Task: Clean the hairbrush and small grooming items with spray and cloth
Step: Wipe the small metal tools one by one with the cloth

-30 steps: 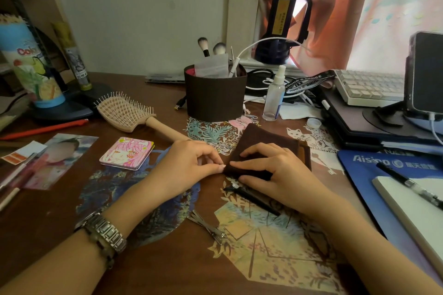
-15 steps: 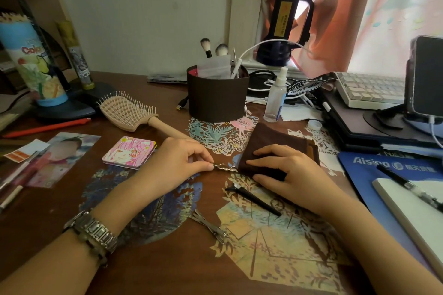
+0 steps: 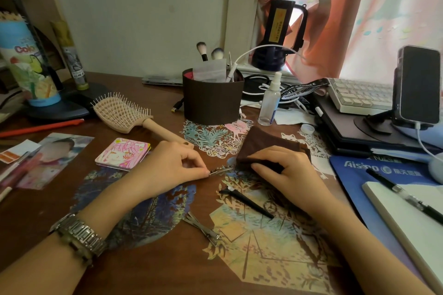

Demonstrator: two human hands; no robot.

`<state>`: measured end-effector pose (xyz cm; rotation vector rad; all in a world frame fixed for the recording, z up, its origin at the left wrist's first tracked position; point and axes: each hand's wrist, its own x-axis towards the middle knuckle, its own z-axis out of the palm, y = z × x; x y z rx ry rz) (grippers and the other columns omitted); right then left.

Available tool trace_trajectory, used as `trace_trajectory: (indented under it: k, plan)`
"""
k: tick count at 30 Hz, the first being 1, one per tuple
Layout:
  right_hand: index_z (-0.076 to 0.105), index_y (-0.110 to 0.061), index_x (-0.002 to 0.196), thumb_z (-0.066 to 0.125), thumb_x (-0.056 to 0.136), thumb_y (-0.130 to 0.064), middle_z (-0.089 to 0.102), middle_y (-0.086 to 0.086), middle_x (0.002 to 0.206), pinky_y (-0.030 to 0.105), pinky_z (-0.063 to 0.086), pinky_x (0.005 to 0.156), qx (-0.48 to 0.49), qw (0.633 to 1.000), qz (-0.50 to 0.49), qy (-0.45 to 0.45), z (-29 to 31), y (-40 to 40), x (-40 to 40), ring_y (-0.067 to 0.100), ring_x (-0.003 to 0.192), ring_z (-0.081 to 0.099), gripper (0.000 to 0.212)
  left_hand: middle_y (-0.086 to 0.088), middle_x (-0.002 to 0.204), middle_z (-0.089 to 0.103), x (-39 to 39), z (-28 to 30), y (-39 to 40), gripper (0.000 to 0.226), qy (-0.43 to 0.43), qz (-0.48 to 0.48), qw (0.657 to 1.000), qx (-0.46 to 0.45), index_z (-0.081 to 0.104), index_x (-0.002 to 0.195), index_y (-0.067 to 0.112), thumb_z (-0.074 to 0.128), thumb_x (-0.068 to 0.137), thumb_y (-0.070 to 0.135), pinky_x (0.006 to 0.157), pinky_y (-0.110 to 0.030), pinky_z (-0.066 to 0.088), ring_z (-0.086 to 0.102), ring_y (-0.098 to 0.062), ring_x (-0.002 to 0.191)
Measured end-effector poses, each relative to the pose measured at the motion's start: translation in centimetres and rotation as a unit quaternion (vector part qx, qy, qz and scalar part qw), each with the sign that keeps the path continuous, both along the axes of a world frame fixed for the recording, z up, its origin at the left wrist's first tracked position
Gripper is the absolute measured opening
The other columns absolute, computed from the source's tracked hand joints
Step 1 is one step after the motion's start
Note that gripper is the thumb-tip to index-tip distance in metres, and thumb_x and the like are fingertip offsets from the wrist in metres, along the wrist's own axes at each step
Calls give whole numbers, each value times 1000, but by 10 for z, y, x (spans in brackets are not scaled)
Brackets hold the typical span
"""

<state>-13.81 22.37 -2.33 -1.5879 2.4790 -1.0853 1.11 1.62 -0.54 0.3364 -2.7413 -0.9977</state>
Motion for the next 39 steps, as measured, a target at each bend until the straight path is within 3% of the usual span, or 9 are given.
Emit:
trace_trajectory:
  k: [4, 9, 16, 20, 23, 28, 33, 39]
  plan:
    - [68, -32, 111, 61, 88, -27, 64, -20, 103, 20, 50, 87, 5, 1000, 0, -2, 1, 0, 1, -4, 98, 59, 24, 18, 58, 62, -3, -4, 1, 6, 2, 22, 999, 27, 76, 79, 24, 76, 76, 29, 53, -3, 38, 55, 15, 63]
    - [68, -32, 111, 61, 88, -28, 64, -20, 103, 20, 50, 87, 8, 1000, 1, -2, 1, 0, 1, -4, 98, 59, 24, 9, 76, 67, -4, -8, -1, 12, 7, 25, 999, 33, 73, 85, 29, 78, 74, 28, 56, -9, 43, 55, 3, 62]
    - [68, -31, 109, 63, 88, -24, 66, -18, 101, 15, 48, 85, -13, 1000, -2, -12, 2, -1, 3, -4, 96, 60, 23, 12, 81, 65, -4, -7, 0, 17, 7, 5, 1000, 1, 74, 93, 31, 73, 81, 21, 59, -9, 42, 54, -2, 70]
    - [68, -32, 108, 64, 87, -23, 65, -19, 100, 8, 44, 83, -26, 1000, -9, -15, 3, -1, 4, -6, 95, 60, 23, 15, 82, 66, -1, -1, -2, 17, -9, 7, 1000, 8, 73, 95, 34, 74, 78, 28, 60, -10, 45, 58, -5, 73]
    - [69, -30, 107, 64, 87, -24, 65, -18, 99, 13, 47, 84, -24, 1000, -15, -9, 1, -3, 6, -3, 95, 60, 21, 15, 78, 66, 0, -1, 1, 20, -1, 19, 1000, 8, 74, 89, 32, 79, 70, 38, 59, -10, 45, 57, 1, 69]
    - [70, -31, 106, 62, 87, -29, 63, -18, 100, 30, 48, 88, 2, 999, -27, 19, -3, -7, 8, 2, 100, 55, 21, 9, 76, 63, -4, -7, 6, 13, 24, 31, 999, -24, 74, 83, 26, 79, 72, 33, 60, -9, 43, 56, 0, 73]
    - [68, -31, 109, 59, 87, -33, 57, -15, 103, 31, 47, 84, 41, 994, -35, 97, -6, -13, 13, 7, 97, 48, 24, 11, 72, 56, -7, -10, 11, 12, 48, 25, 998, -43, 74, 84, 23, 77, 75, 30, 64, -9, 41, 52, 6, 71]
    - [67, -34, 110, 55, 86, -38, 56, -15, 102, 34, 48, 81, 41, 992, -25, 115, -7, -17, 16, 7, 94, 47, 27, 10, 74, 57, -10, -13, 13, 11, 77, 27, 995, -50, 75, 82, 20, 78, 74, 26, 63, -8, 41, 52, 6, 70]
